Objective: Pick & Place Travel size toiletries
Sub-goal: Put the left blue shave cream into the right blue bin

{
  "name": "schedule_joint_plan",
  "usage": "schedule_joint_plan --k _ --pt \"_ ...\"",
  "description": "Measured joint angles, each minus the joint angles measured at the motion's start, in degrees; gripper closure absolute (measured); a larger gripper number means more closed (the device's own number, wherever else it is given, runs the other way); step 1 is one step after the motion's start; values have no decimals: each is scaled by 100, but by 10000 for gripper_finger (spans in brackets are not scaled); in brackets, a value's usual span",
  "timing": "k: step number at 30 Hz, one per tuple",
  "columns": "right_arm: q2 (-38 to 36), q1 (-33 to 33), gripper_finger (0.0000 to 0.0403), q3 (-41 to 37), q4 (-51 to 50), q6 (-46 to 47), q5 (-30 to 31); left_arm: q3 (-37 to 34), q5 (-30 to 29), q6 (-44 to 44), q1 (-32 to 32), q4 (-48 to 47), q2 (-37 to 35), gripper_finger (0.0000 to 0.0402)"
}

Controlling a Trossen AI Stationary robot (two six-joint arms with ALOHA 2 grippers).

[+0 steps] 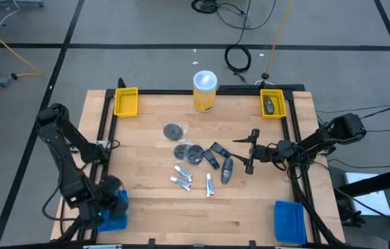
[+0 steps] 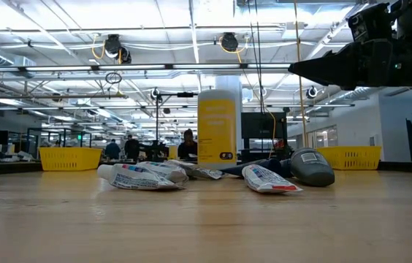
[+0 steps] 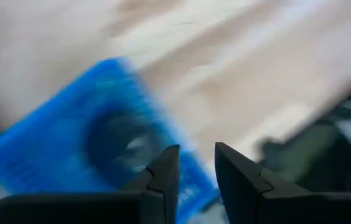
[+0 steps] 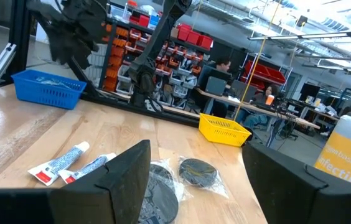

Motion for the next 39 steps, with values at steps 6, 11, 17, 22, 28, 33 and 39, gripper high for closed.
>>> schedule_joint_plan --k 6,11,17,22,28,33,39 --pt "0 0 154 0 0 39 -2 -200 16 839 412 178 164 361" --pt "-1 0 154 0 0 28 -2 -790 1026 600 470 779 220 395" --pt "0 0 154 0 2 13 -2 -1283 1222 471 413 1659 220 392" --pt "0 0 154 0 2 0 -2 -1488 1408 191 357 2015 220 395" --pt "-1 0 154 0 2 0 -2 -1488 2510 -119 363 2013 220 394" --pt "0 0 154 0 4 0 -1 -1441 2709 -277 369 2024 142 395" --pt "0 0 154 0 11 -1 0 -1120 2200 -30 648 2018 53 397"
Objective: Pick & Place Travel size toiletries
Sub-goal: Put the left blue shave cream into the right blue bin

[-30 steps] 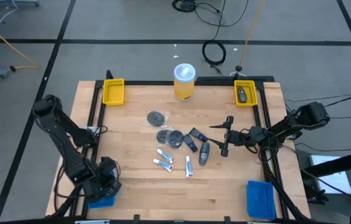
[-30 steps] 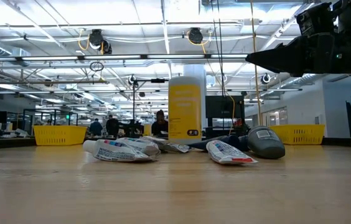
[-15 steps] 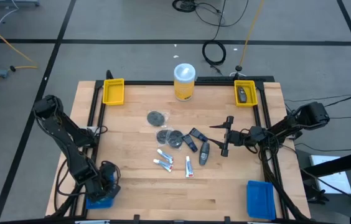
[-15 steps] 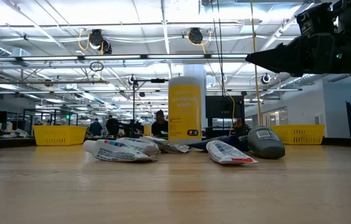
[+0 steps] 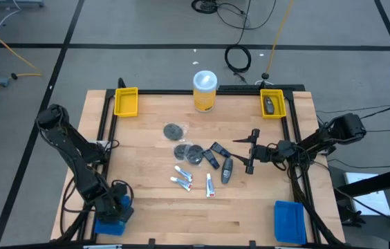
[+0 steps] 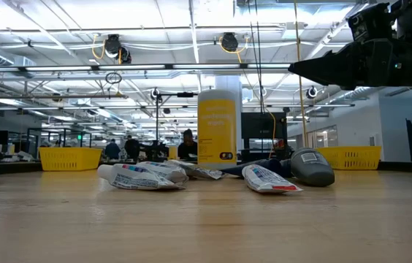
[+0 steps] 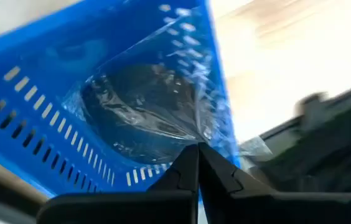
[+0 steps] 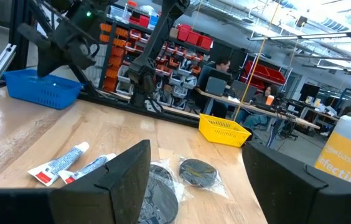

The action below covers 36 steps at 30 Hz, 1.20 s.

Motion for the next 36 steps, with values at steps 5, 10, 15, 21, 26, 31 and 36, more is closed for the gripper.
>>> schedule_joint_plan --k 5,10,15,21,26,31,36 --pt "-1 0 154 0 0 -1 0 152 -374 833 479 22 -1 392" --pt "0 1 154 0 -4 3 4 231 -251 1975 984 33 -1 392" --pt "0 0 154 0 -7 29 4 239 -643 3627 1460 230 -1 392" --pt "-2 0 154 0 -25 59 9 240 -3063 6954 2035 964 5 392" --pt "-1 2 154 0 -113 278 10 193 -3992 9346 2612 2141 12 391" --pt "-2 2 154 0 -273 525 7 190 -3607 10705 3180 2865 289 363" --pt "-2 4 154 0 -477 797 2 189 -2750 11162 3682 3229 857 287"
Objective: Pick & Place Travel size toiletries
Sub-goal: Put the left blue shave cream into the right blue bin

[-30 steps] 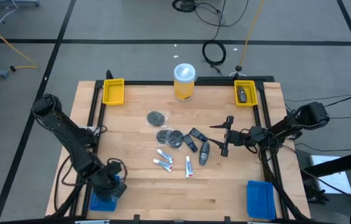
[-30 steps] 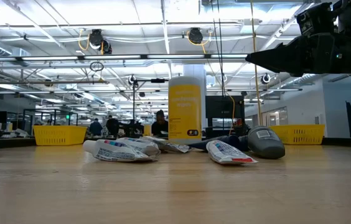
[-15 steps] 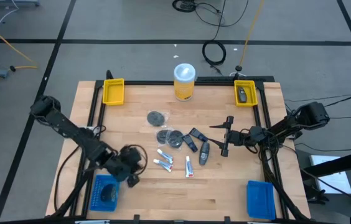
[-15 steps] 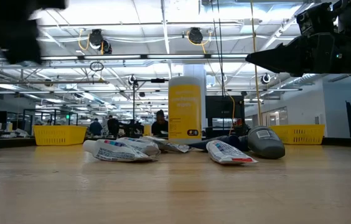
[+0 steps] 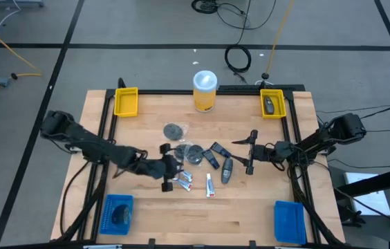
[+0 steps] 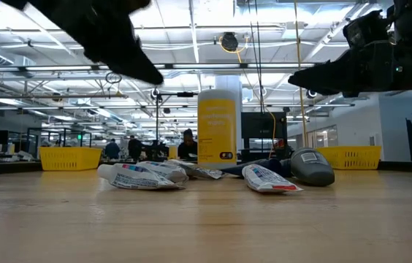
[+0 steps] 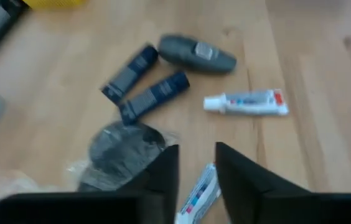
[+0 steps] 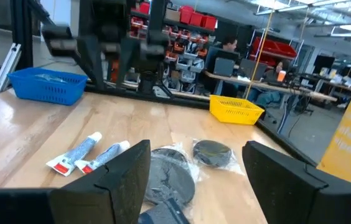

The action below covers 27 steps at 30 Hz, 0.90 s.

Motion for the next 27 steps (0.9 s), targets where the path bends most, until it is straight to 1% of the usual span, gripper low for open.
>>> schedule_joint_plan --k 2,4,5,7,10,13,16,19,22,23,25,27 --pt "0 0 154 0 -139 64 -95 0 359 11 163 240 275 252" --pt "0 0 154 25 -322 112 -525 -2 556 10 298 609 584 219" --pt "0 6 154 83 -470 115 -781 -2 568 5 352 839 736 204" --pt "3 39 154 258 -813 207 -1054 -2 583 62 439 1191 1030 180" --pt "0 88 154 606 -1645 299 -1038 -2 535 202 564 1494 1393 159" --pt "4 90 154 946 -2536 337 -1039 -4 221 -32 709 1734 1629 152" --pt "4 90 154 1184 -3101 520 -1025 -4 -62 -307 850 1937 1699 151" --pt "4 90 154 1482 -3628 1010 -802 -4 -134 -402 943 2088 1699 151" --pt "4 86 154 1995 -4711 1517 -681 -4 -193 -298 985 2132 1699 151" --pt "7 87 154 2186 -5133 1677 -606 -4 -197 -274 984 2136 1699 151" --pt "66 92 154 2599 -5923 1934 -266 -4 -241 -281 984 2099 1696 151" --pt "198 88 154 2931 -6539 2109 37 -2 -309 -308 984 1982 1696 151"
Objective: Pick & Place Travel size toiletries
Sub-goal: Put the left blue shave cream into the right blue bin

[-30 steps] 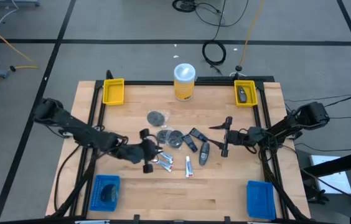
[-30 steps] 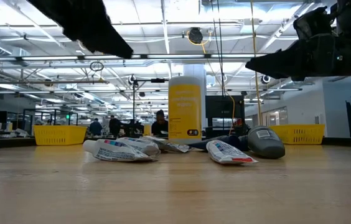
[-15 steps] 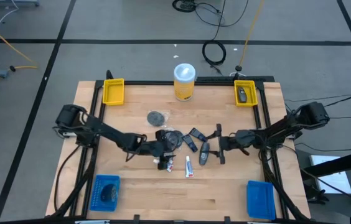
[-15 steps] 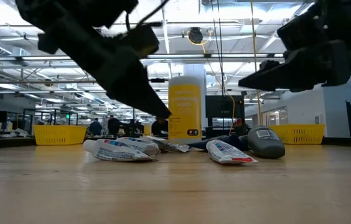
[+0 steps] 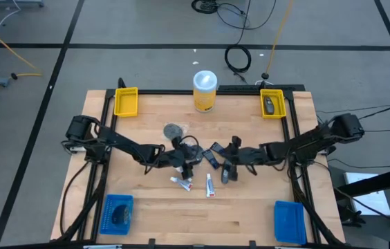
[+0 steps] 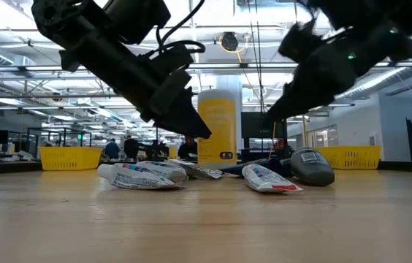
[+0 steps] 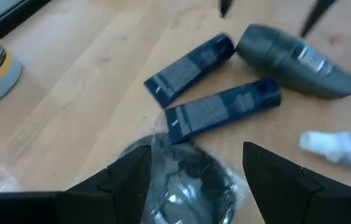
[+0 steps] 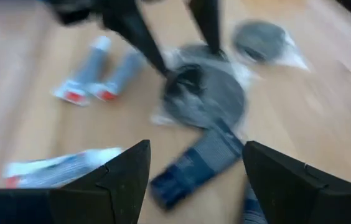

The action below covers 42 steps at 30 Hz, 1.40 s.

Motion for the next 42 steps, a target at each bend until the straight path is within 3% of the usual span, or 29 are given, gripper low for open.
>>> schedule_joint_plan --k 10,16,21,33,42 --pt "1359 -85 154 1015 -522 215 136 0 -485 -226 -4 -389 0 151" --pt "1908 -287 154 1618 -1539 726 113 0 -482 -227 -17 -395 0 151" --pt "2152 -379 164 1710 -1754 889 -260 0 -478 -149 -17 -410 0 151" --pt "1732 -340 313 1688 -1954 694 -336 0 -476 -141 -17 -403 0 151" --pt "356 105 326 1694 -3173 1163 -530 0 -472 -159 -17 -411 -2 151"
